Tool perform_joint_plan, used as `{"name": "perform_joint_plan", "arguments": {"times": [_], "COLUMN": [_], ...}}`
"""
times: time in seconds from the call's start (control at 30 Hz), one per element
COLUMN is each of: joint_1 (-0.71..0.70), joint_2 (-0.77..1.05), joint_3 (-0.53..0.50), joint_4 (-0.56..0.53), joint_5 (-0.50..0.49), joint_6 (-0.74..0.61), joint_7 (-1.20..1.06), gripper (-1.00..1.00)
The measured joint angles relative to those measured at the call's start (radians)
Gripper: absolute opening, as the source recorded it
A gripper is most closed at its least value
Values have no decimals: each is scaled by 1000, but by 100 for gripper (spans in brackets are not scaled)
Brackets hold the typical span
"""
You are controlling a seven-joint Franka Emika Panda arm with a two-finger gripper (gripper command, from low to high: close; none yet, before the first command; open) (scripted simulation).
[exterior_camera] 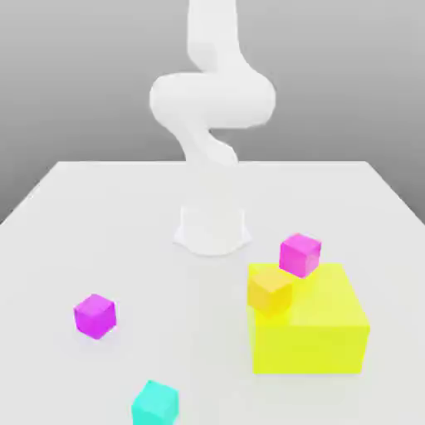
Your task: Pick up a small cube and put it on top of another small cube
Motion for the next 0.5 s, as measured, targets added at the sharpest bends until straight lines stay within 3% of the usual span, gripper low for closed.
{"name": "perform_joint_plan", "arguments": {"times": [0.5], "joint_1": [-74], "joint_2": [550], "joint_3": [-8], "joint_4": [-64], "joint_5": [-20], "joint_6": [207], "joint_7": [133], "gripper": [0]}}
